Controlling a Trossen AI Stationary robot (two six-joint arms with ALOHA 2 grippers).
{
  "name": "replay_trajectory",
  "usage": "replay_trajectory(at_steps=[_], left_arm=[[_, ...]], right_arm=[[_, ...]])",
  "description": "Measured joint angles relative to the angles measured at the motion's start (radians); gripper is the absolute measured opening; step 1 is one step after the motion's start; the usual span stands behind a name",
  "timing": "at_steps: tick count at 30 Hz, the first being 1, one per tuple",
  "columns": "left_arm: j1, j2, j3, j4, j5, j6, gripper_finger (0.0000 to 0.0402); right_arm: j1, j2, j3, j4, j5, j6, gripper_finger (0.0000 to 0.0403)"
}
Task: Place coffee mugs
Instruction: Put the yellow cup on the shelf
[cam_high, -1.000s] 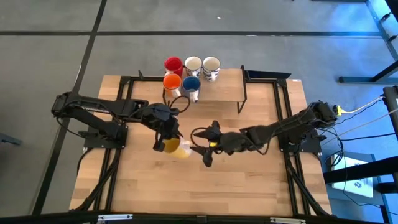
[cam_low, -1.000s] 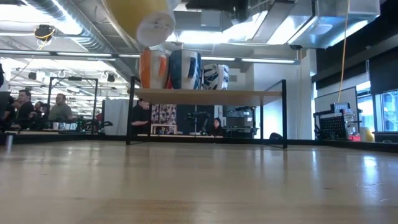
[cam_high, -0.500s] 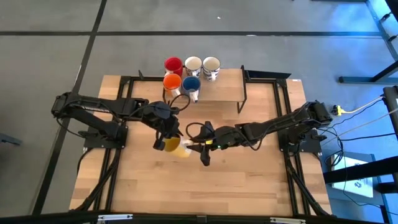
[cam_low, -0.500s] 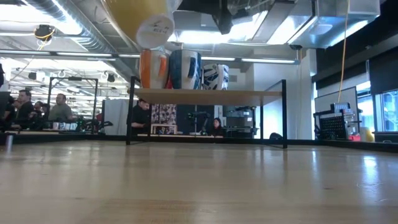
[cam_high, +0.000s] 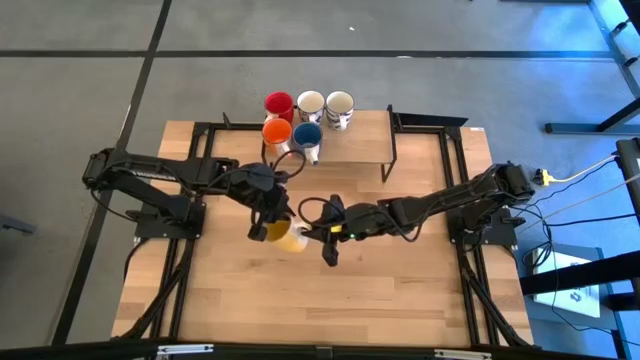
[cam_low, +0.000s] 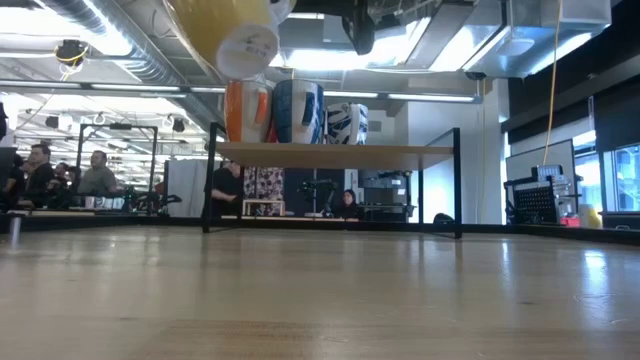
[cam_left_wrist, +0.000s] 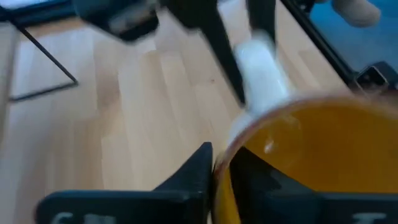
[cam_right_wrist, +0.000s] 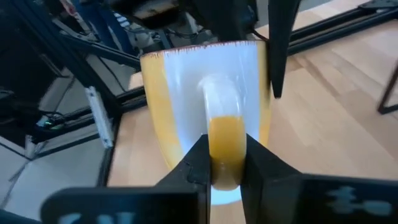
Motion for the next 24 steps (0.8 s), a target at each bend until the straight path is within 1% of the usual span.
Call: replay_trajectory(at_steps=[5,7,10,14,17,20,24], left_arm=[[0.000,-0.005,0.001,0.003,-0.038,-0.037,0.0094],[0.002,-0.025,0.001,-0.012,-0.044,-0.058,0.0110],[0.010,-0.074,0.001,-0.043,-0.068,-0.088,0.0127],[0.013,-0.184,0.001,-0.104,-0.126,-0.120,0.0131],[0.013,-0.272,0.002,-0.124,-0.195,-0.142,0.0130],[0.013,-0.343,0.002,-0.130,-0.243,-0.162,0.0130],[0.013,-0.402,0.002,-0.130,-0.295,-0.185,0.0130]], right_arm=[[-0.001,0.000,-0.001,-0.014,0.042,-0.007,0.0031],[0.000,-0.005,-0.001,-0.024,0.063,-0.020,0.0031],[0.011,-0.035,-0.001,-0.083,0.099,-0.022,0.0031],[0.035,-0.103,-0.001,-0.199,0.244,-0.018,0.0031],[0.047,-0.157,-0.009,-0.286,0.325,0.003,0.0031],[0.046,-0.210,-0.047,-0.309,0.381,0.031,0.0031],[0.046,-0.280,-0.124,-0.315,0.514,0.061,0.0031]])
